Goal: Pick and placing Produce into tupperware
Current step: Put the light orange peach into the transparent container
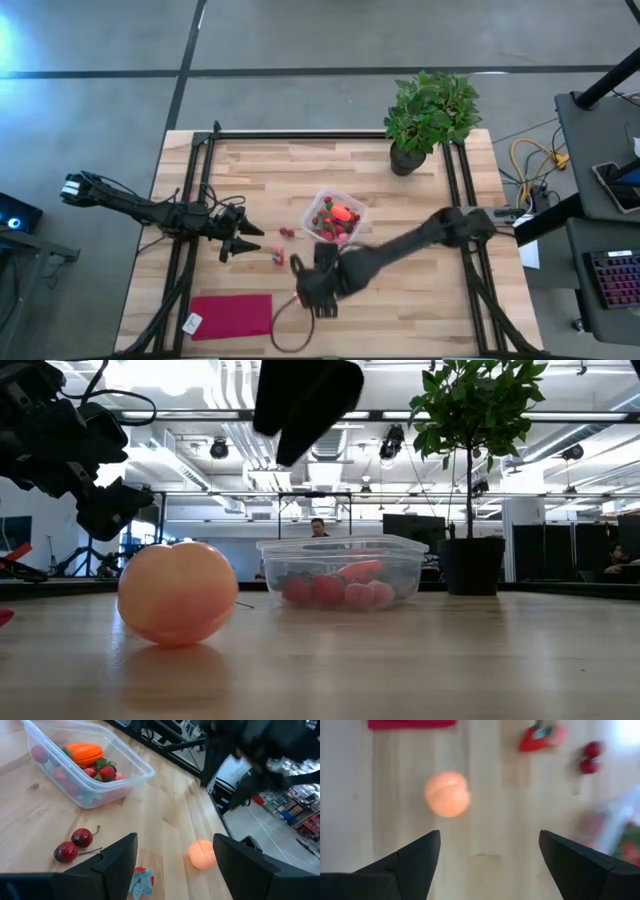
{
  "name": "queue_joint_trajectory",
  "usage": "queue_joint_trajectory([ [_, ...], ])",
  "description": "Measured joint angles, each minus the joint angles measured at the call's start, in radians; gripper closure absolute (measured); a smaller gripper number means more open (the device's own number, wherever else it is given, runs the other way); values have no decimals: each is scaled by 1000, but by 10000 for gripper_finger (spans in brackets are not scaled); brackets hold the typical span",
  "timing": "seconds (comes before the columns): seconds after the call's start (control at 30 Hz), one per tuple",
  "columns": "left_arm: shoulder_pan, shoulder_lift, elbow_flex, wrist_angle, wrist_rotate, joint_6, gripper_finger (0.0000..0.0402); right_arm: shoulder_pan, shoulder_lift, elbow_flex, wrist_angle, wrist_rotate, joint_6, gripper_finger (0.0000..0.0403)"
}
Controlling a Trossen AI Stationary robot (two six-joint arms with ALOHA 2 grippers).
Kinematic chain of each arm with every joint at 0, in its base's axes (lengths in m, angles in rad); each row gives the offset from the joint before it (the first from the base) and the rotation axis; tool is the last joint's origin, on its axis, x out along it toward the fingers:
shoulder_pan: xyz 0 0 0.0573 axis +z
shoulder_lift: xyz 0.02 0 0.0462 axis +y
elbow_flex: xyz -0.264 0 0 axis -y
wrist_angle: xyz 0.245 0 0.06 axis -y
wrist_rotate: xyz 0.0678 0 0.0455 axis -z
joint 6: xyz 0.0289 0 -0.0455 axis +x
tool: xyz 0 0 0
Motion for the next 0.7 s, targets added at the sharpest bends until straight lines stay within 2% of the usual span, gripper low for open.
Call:
queue_joint_trajectory([
  [0.13,0,1,0,0,0,0,155,34,57,-1,17,2,49,71],
  [0.47,0,28,0,0,1,-1,155,36,149,-3,233,-28,-57,71],
  [0.7,0,51,0,1,2,-2,155,33,162,-26,272,-29,-83,71],
])
